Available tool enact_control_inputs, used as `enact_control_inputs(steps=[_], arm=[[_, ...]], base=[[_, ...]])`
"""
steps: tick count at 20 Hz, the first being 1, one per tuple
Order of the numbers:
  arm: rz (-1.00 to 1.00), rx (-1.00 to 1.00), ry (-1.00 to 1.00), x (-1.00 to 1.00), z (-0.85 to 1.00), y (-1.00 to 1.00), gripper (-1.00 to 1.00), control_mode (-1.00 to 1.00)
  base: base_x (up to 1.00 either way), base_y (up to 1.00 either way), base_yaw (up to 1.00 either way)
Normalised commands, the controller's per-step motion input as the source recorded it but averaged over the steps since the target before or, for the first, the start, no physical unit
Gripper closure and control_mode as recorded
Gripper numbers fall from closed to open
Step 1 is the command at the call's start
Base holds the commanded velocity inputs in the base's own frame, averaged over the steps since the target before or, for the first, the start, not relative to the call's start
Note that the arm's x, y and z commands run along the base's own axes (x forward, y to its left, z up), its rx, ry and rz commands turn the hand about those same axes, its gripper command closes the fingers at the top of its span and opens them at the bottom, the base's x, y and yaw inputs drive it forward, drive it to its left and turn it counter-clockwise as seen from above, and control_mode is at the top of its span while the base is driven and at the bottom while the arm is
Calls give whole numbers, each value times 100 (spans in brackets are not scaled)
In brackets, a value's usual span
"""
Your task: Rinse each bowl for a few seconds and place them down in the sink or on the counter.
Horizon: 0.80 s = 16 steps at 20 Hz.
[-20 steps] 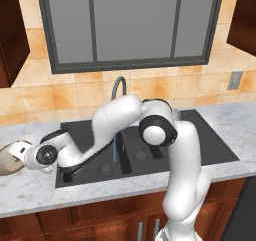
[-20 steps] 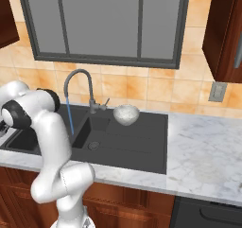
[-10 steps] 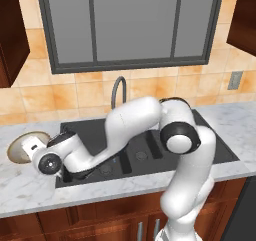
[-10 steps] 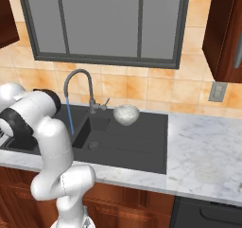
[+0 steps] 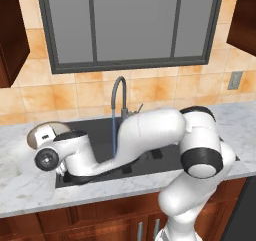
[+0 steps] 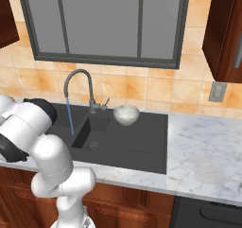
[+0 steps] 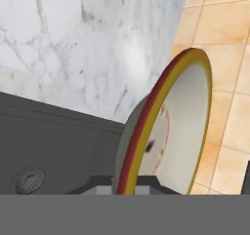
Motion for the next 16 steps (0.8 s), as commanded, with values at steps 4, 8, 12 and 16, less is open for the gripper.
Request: enact_control_inputs(steps=[4, 8, 12, 16], arm=[[-28, 5, 4, -12, 12, -51, 100, -100], [-23, 4, 5, 0, 4, -47, 100, -100], [-16, 1, 5, 6, 5, -39, 100, -100], [-10, 0, 6, 19, 4, -30, 100, -100]], base=[[0, 0, 0], [0, 0, 0], [0, 0, 0], [0, 0, 0]])
